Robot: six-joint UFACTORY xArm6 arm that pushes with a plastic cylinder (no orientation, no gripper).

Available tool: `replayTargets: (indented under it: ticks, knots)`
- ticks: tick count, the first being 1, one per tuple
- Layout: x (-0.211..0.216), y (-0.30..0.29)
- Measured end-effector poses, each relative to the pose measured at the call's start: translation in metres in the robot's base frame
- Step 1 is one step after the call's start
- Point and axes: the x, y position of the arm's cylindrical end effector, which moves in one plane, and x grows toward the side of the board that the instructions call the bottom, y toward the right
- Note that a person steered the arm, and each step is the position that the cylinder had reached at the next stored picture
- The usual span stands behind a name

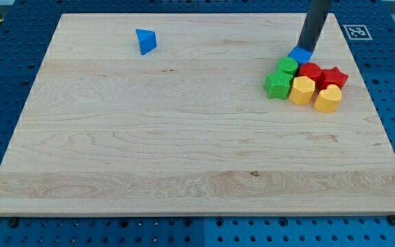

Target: Push blue triangle towards the blue cube

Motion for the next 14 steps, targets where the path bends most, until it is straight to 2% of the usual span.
replayTargets:
  ticks: [1, 2, 4, 5, 6, 7, 14]
  knots:
    - [-0.001, 0.000]
    - [-0.030, -0.010]
    - [-0.052, -0.164]
    - [-0.052, -0.173]
    - [-0.022, -0.177]
    - [-0.017, -0.177]
    - [-0.014, -0.177]
